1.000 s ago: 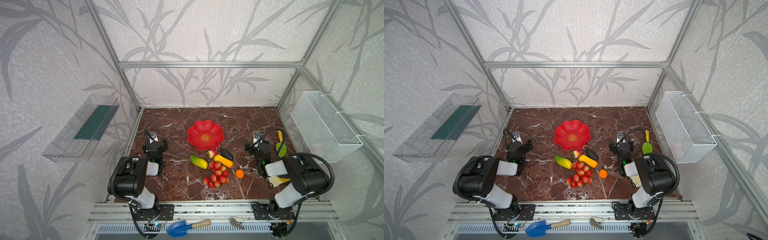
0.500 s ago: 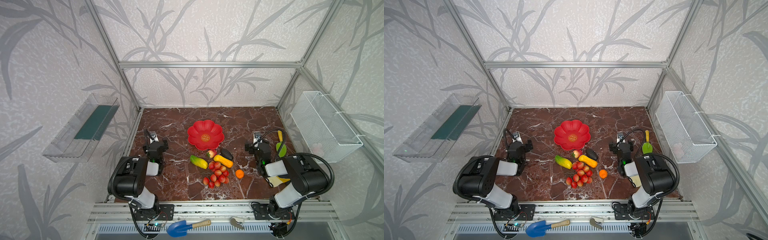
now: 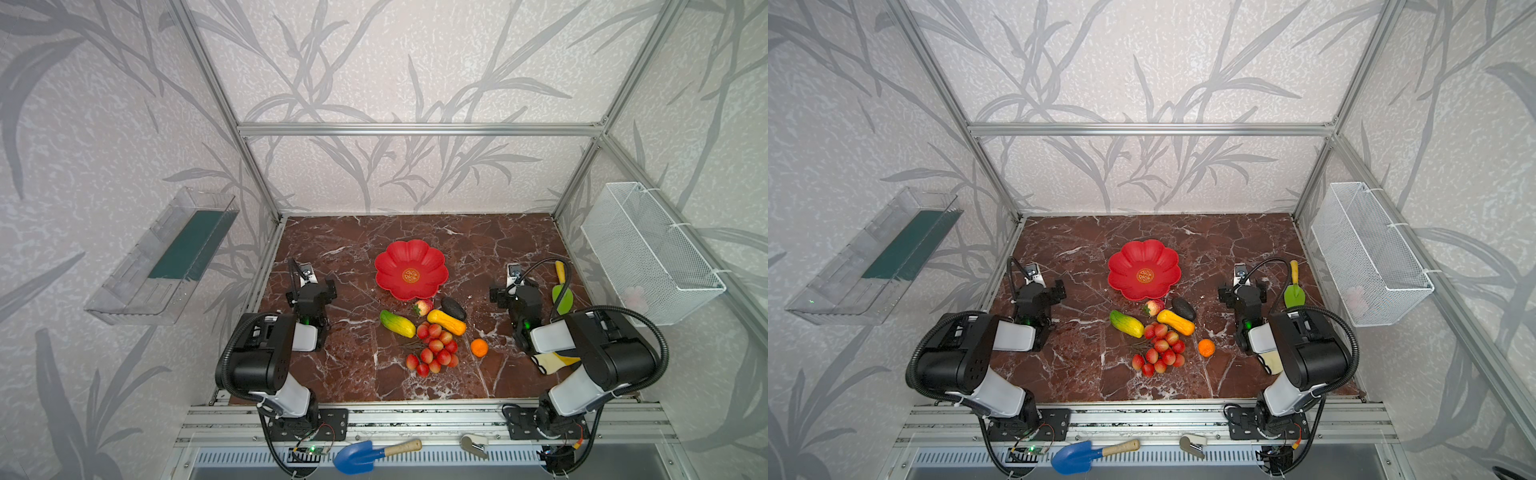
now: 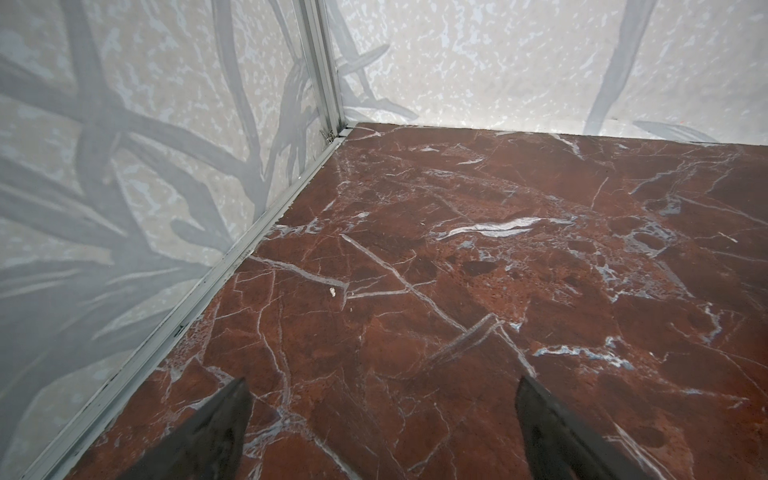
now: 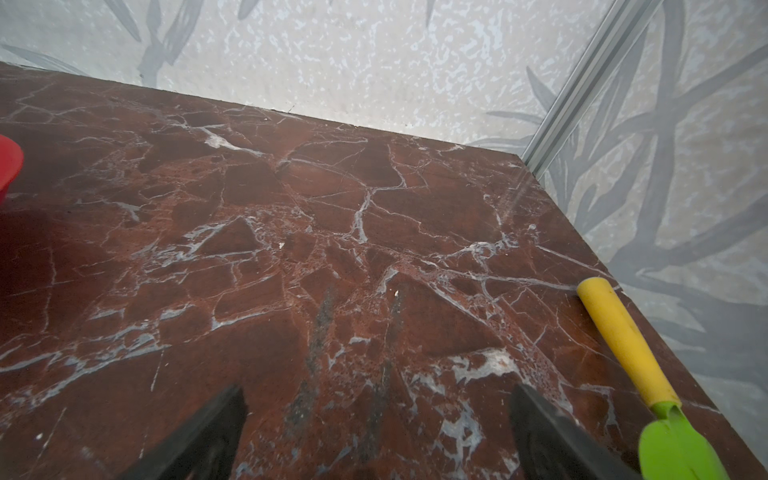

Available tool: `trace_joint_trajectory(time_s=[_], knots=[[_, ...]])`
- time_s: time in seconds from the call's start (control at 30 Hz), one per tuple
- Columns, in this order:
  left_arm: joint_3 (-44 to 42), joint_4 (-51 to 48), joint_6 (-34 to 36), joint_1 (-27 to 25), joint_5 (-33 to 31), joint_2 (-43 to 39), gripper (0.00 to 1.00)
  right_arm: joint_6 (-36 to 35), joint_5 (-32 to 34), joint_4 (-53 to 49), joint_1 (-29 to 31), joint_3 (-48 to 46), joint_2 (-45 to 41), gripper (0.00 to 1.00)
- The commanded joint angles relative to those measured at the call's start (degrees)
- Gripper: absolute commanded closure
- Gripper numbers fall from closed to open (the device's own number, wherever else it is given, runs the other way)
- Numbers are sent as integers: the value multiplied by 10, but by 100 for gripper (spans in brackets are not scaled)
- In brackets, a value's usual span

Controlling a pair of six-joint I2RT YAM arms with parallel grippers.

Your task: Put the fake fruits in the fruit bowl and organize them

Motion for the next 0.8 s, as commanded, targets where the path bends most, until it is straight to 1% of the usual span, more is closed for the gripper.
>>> trace_joint_trajectory(time_s=[0.0,0.03,0.1,0.23,0.3,0.33,0.37,0.4,0.43,0.47,0.5,0.53,0.57,0.63,0.67,0.7,0.73,0.77], knots=[[9,-1,-5,4,8,-6,1,3,21,8,4,9,-11,1],[7,2,-4,4,7,-6,2,10,29,-11,5,13,-20,1],[-3,6,-5,3,-1,-28,3,13,18,-32,-1,21,-26,1],[-18,-57,-24,1,-55,-132,4,1,25,-4,7,7,-27,1],[-23,-92,-23,1,-41,-190,4,7,16,-27,2,17,-30,1],[-26,-103,-39,0,-29,-219,4,8,8,-50,-2,24,-40,1],[-24,-113,-55,1,-21,-238,5,1,27,-89,8,37,-64,1],[-17,-128,-69,0,-12,-254,6,-7,50,-172,20,66,-106,1],[-4,-155,-83,1,-5,-268,6,-8,52,-258,26,96,-151,1],[12,-194,-98,0,5,-281,7,5,45,-300,27,118,-180,1],[27,-229,-108,0,13,-287,7,35,39,-327,27,135,-208,1],[44,-264,-122,0,18,-290,8,59,13,-340,25,147,-227,1],[59,-295,-138,-1,23,-290,7,99,-5,-361,24,160,-241,1],[77,-339,-165,-1,42,-294,8,203,-20,-414,21,172,-258,1],[81,-348,-177,-1,56,-296,8,224,-62,-438,14,172,-268,1],[83,-353,-185,-1,71,-298,8,218,-124,-438,5,162,-275,1],[83,-360,-196,-1,83,-302,8,215,-179,-415,-1,141,-282,1],[85,-366,-206,-1,92,-304,9,219,-209,-406,-1,128,-289,1]])
